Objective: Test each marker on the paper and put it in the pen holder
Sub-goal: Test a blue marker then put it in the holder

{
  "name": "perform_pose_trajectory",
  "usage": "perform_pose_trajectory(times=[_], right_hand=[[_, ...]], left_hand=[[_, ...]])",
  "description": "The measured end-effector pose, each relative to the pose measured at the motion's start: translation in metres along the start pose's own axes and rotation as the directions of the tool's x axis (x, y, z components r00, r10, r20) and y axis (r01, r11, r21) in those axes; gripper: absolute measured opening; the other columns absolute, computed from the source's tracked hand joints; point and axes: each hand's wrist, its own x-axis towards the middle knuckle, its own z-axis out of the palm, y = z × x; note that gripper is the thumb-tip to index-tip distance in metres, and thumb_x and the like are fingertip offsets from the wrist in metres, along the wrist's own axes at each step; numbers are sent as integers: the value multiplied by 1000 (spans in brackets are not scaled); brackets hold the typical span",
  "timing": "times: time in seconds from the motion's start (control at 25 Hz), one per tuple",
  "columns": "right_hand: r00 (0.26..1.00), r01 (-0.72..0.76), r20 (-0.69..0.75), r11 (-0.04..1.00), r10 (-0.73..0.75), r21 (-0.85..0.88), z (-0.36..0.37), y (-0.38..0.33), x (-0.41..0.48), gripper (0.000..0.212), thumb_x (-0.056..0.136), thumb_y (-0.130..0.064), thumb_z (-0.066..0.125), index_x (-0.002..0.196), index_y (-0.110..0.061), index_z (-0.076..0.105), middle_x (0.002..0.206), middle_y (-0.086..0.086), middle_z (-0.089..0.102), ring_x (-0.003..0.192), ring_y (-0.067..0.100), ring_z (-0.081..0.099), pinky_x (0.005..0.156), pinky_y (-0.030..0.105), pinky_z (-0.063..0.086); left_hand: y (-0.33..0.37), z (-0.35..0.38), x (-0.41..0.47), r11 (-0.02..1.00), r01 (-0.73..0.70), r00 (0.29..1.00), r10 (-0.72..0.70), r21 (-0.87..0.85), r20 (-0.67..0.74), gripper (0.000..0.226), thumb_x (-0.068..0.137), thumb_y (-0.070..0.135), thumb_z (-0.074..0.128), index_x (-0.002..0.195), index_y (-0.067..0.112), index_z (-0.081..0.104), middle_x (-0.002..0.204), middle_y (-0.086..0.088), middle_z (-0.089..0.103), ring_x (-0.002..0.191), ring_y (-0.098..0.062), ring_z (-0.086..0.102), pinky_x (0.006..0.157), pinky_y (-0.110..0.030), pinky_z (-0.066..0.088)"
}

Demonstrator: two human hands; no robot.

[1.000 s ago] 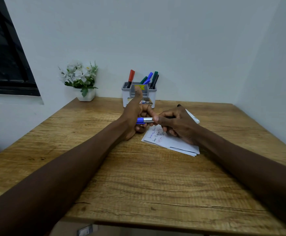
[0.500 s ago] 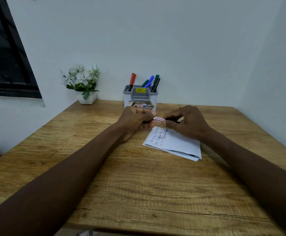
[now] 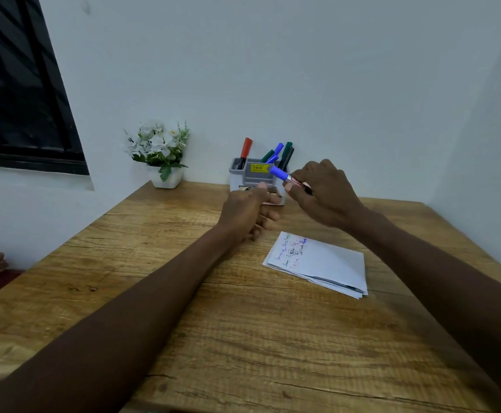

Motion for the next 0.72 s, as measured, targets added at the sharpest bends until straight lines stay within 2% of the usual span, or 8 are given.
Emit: perform_pose_trajectory(times=[0.08, 0.16, 0.24, 0.32, 0.44, 0.56, 0.68, 0.72], right_hand=[[994, -107, -6, 972, 111, 210, -3, 0, 19, 28, 100, -38, 60, 95, -15, 75, 81, -1, 59, 85, 23, 55, 70, 34, 37], [968, -223, -14, 880, 252, 419, -8, -1, 37, 23, 97, -32, 69, 97, -11, 77, 85, 3, 71, 82, 21, 64, 73, 29, 51], [929, -277, -39, 760, 369, 589, -10, -2, 52, 21, 93, -25, 76, 109, -12, 76, 88, 7, 76, 82, 22, 75, 77, 41, 64], [895, -282, -65, 674, 441, 683, -8, -7, 64, 39, 89, -17, 80, 126, -15, 66, 86, 6, 77, 78, 19, 78, 77, 44, 66], [870, -267, -130, 675, 476, 688, 4, -11, 83, 61, 86, -14, 80, 138, -21, 49, 82, 6, 77, 72, 20, 77, 79, 41, 65], [867, -239, -206, 742, 454, 626, 21, -17, 98, 62, 86, -11, 78, 136, -18, 41, 74, 1, 72, 68, 16, 72, 80, 38, 63], [897, -232, -197, 799, 397, 554, 34, -20, 108, 59, 87, -7, 77, 133, -12, 41, 66, -5, 65, 56, 4, 63, 60, 9, 49], [910, -229, -182, 819, 371, 526, 38, -20, 109, 59, 87, -7, 77, 133, -12, 41, 67, -4, 65, 55, 3, 61, 55, 4, 44]], left_hand=[[-9, -1, 3, 955, -98, 995, 91, 281, 38, 22, 93, 37, 69, 97, 17, 79, 76, -2, 77, 54, -6, 62, 54, -23, 48], [-14, -2, 4, 841, -222, 973, 156, 493, 173, 18, 84, 34, 80, 97, 23, 81, 71, 7, 75, 62, -3, 64, 65, -25, 53], [-14, 0, 4, 787, -268, 953, 132, 556, 272, 26, 77, 35, 86, 100, 24, 81, 82, 10, 77, 79, -6, 70, 78, -26, 56], [-14, 1, 3, 776, -288, 945, 137, 561, 296, 32, 75, 35, 89, 103, 22, 81, 89, 10, 78, 85, -6, 71, 82, -22, 56], [-14, 1, 4, 768, -308, 941, 158, 561, 300, 34, 76, 33, 88, 106, 20, 80, 92, 9, 78, 87, -5, 70, 76, -13, 52], [-15, 0, 5, 775, -295, 943, 143, 559, 300, 35, 77, 33, 88, 108, 19, 80, 94, 7, 77, 84, -3, 68, 70, -10, 47], [-16, 0, 7, 775, -288, 944, 133, 563, 300, 37, 77, 33, 87, 110, 18, 79, 96, 6, 78, 85, -4, 69, 70, -10, 48], [-16, 0, 7, 775, -284, 946, 131, 564, 297, 37, 77, 33, 87, 110, 18, 79, 95, 6, 78, 84, -3, 69, 70, -9, 48]])
